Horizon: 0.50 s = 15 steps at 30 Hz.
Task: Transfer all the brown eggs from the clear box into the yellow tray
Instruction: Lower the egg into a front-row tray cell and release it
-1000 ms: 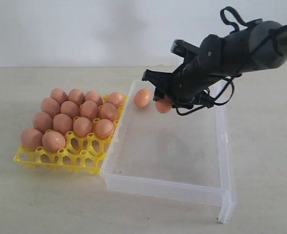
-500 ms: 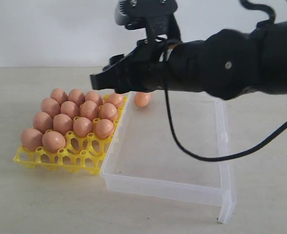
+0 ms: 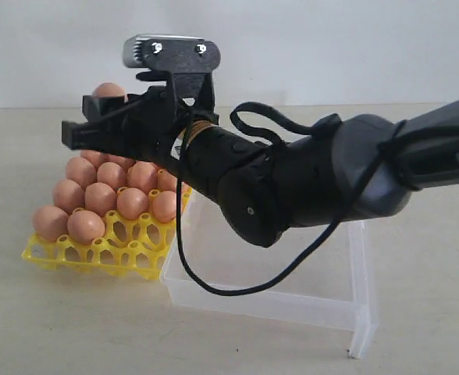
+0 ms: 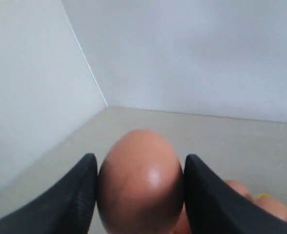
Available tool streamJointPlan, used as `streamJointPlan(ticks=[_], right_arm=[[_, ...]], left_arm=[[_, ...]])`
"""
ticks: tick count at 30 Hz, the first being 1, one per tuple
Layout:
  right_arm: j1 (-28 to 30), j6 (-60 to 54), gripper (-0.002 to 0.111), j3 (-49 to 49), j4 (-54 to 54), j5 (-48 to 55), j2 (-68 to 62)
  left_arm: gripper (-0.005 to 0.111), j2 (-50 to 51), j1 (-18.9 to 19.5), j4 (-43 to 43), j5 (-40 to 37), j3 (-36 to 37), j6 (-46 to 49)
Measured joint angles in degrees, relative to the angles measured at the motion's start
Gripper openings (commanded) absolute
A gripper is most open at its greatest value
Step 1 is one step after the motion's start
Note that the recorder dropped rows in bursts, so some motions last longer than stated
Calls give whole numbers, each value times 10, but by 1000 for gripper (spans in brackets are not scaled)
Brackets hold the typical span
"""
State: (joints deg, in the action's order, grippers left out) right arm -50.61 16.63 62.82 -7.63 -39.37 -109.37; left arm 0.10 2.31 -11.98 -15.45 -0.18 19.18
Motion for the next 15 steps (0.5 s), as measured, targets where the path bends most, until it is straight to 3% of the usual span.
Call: streamJointPlan(ticks=[2,4,5,7,11,15], right_arm=[[10,103,0,5,41,-19,-18],[36,256,0,16,183,-29,-46],[58,363,0,31,324,-53,-73],[85,466,0,56,492,-82,-101],[93,466,0,68,585,-74,-109],[93,456,0,68,620,34,-112]], left_arm=[[-4,0,0,0,0,0,0],[-4,0,0,0,0,0,0],[-4,0,0,0,0,0,0],[-4,0,0,0,0,0,0],[-4,0,0,0,0,0,0],[-4,0,0,0,0,0,0]])
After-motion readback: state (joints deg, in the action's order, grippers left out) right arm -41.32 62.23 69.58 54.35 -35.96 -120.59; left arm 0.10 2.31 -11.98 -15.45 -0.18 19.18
